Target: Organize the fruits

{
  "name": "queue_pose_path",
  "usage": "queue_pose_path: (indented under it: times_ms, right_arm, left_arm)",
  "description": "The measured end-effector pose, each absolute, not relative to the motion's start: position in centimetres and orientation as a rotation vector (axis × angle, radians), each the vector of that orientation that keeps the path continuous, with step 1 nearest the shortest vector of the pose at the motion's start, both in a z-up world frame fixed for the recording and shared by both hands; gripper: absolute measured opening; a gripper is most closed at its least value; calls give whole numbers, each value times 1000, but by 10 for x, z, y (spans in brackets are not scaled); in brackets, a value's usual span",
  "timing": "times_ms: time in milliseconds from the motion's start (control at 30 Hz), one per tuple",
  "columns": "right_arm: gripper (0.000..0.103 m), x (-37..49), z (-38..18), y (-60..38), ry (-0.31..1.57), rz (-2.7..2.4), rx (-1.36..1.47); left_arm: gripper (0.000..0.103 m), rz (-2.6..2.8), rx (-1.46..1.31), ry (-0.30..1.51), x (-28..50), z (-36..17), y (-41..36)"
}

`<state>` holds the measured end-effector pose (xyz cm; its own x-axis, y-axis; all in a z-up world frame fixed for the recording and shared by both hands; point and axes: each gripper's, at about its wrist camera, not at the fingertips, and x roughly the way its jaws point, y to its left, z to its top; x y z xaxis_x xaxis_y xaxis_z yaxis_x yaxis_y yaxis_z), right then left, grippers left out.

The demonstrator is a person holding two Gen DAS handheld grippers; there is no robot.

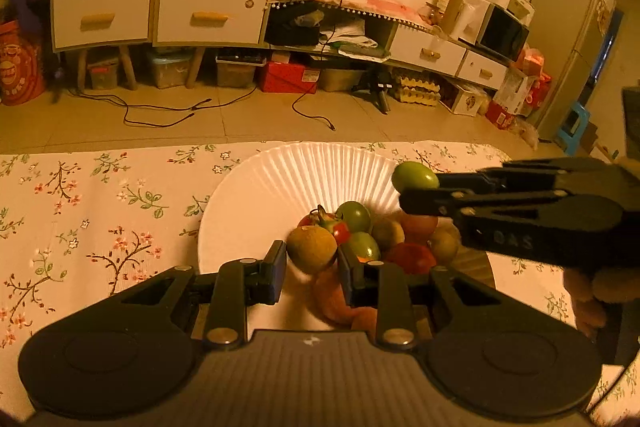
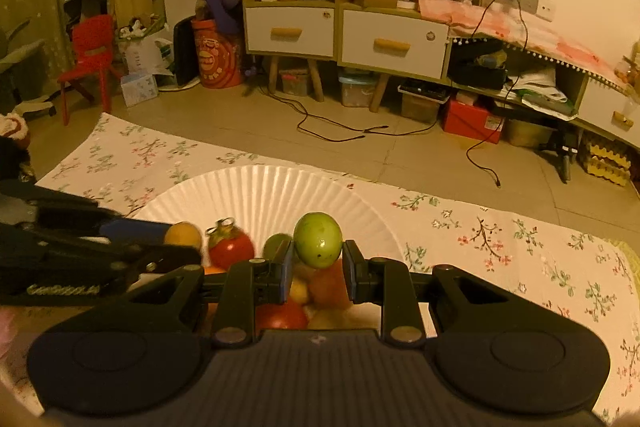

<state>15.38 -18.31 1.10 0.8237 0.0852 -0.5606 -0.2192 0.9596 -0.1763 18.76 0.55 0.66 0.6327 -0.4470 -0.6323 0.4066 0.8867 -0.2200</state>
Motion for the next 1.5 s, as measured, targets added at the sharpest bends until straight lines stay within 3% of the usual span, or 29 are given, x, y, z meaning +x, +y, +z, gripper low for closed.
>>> queue_pose_path:
  times_ms: [667, 767, 900, 1167, 1267, 1500]
  right_arm:
    - [25, 176, 5, -182, 635, 162, -251]
    - [31, 174, 7, -182, 631, 162, -240]
    - [35, 171, 10, -183, 625, 159, -232]
    - [62, 151, 19, -188, 610, 149, -202]
    - [69, 140, 20, -192, 613, 146, -182]
    - [77, 119, 23, -194, 626, 123, -171]
  left_arm:
    - [28, -472, -28, 722, 187, 0, 12]
    - [35, -464, -30, 713, 186, 2, 12]
    - [58, -435, -23, 688, 180, 8, 13]
    - [73, -388, -14, 680, 165, 18, 11]
    - [83, -354, 6, 677, 156, 23, 10]
    - [88, -321, 22, 702, 139, 30, 7]
